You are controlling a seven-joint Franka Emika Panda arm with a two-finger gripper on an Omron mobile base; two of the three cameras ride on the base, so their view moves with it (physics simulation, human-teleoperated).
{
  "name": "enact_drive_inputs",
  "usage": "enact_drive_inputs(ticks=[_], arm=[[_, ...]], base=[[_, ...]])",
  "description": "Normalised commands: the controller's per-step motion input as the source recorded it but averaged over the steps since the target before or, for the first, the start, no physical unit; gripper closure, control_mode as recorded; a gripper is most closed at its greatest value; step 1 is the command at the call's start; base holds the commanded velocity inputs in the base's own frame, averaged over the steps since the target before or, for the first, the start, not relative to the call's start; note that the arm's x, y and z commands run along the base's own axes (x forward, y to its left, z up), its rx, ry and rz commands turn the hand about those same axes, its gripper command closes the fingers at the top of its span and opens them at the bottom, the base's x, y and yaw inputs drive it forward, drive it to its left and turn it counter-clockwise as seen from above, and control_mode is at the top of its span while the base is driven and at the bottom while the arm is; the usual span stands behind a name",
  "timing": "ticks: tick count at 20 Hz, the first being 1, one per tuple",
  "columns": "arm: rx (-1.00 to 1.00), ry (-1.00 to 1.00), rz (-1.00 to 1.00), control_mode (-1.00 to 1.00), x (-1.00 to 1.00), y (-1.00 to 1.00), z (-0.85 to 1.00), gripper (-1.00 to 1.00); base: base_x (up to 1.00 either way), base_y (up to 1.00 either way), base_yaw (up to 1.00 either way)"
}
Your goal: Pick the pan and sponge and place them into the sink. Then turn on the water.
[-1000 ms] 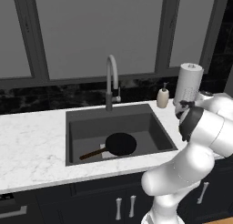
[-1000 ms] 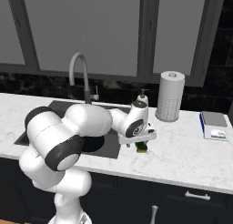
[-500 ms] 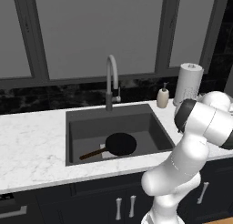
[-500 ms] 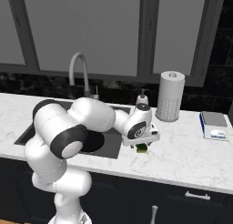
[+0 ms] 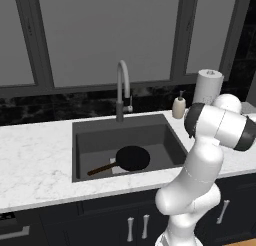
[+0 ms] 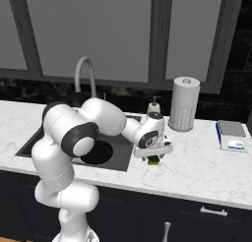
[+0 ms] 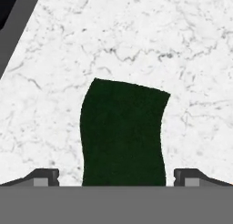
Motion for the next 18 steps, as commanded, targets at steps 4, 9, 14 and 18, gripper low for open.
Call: enact_drive_inputs(ticks=[4,9,14,18], arm=[[0.0,0.11,0.0,-1.0,0.31,0.0,-0.31,-1.0],[0.0,0.13,0.0,-1.0,0.28,-0.02,-0.4,-1.0],[0.0,0.11,0.0,-1.0,0.07,-0.01,-0.42,-1.0],[0.0,0.06,0.0,-1.0,0.0,0.03,-0.41,1.0]], base=[[0.0,0.0,0.0],[0.0,0.0,0.0],[0.0,0.0,0.0],[0.0,0.0,0.0]])
